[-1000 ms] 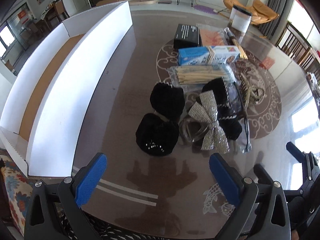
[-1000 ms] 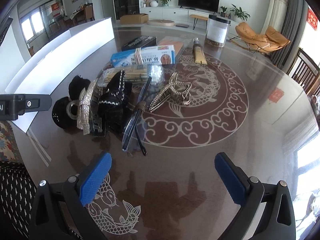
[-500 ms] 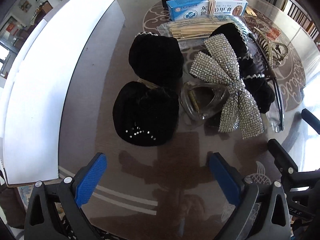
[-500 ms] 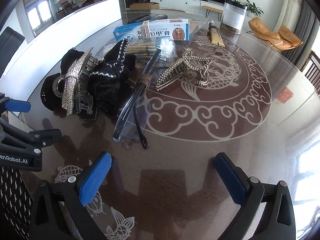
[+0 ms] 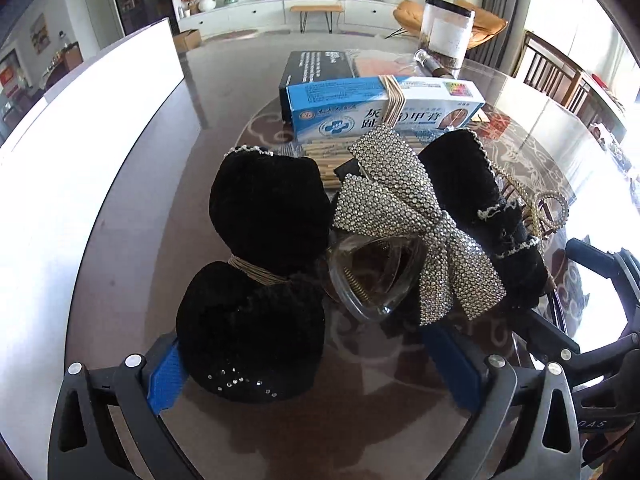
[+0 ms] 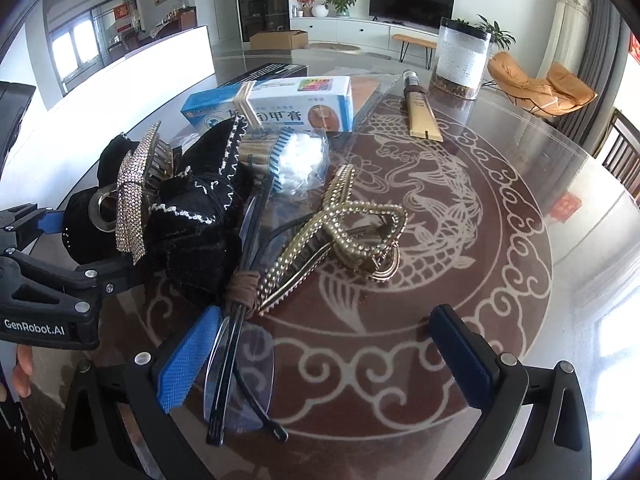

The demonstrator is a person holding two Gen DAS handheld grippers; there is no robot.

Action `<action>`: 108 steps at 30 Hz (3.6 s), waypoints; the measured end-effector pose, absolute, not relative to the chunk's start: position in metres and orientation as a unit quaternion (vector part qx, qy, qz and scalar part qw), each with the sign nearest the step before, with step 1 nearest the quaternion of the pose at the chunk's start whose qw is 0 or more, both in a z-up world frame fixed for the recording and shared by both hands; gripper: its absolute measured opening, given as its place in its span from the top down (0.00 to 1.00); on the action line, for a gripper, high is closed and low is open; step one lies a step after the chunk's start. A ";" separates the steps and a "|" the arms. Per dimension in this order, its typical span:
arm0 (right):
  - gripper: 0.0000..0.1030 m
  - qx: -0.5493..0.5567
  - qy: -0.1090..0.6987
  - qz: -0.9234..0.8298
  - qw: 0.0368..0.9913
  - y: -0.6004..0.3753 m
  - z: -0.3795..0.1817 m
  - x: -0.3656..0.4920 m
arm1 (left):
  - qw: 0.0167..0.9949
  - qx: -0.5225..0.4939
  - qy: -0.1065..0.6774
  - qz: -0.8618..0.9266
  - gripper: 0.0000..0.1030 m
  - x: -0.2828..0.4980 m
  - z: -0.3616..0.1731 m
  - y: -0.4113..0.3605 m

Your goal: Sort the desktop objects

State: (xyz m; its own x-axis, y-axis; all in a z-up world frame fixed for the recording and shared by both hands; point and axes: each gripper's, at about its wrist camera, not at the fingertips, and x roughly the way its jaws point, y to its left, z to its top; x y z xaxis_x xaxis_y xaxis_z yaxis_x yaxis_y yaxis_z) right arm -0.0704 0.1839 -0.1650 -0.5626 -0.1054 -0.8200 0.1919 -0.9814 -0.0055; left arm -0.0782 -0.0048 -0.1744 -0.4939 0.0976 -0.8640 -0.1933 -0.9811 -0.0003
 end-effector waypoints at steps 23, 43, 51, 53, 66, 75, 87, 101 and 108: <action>0.00 0.458 0.041 -0.885 0.072 0.190 -0.165 -0.075 | 0.138 -0.450 0.073 0.879 0.00 -0.120 -0.163 0.004; 0.00 0.458 0.041 -0.885 0.072 0.190 -0.165 -0.075 | 0.138 -0.450 0.073 0.879 0.00 -0.120 -0.163 0.004; 0.00 0.458 0.041 -0.885 0.072 0.190 -0.165 -0.074 | 0.138 -0.450 0.073 0.879 0.00 -0.120 -0.163 0.004; 0.00 0.458 0.041 -0.885 0.072 0.191 -0.165 -0.075 | 0.138 -0.450 0.073 0.879 0.00 -0.121 -0.163 0.004; 0.00 0.458 0.041 -0.885 0.072 0.190 -0.165 -0.076 | 0.138 -0.450 0.073 0.879 0.00 -0.121 -0.164 0.004; 0.00 0.458 0.041 -0.885 0.072 0.191 -0.165 -0.075 | 0.138 -0.450 0.073 0.879 0.00 -0.121 -0.164 0.005; 0.00 0.458 0.041 -0.885 0.072 0.191 -0.165 -0.075 | 0.138 -0.450 0.073 0.879 0.00 -0.121 -0.164 0.005; 0.00 0.458 0.041 -0.885 0.072 0.191 -0.165 -0.076 | 0.138 -0.450 0.073 0.879 0.00 -0.122 -0.164 0.006; 0.00 0.457 0.041 -0.885 0.072 0.191 -0.165 -0.076 | 0.139 -0.450 0.073 0.879 0.00 -0.122 -0.164 0.006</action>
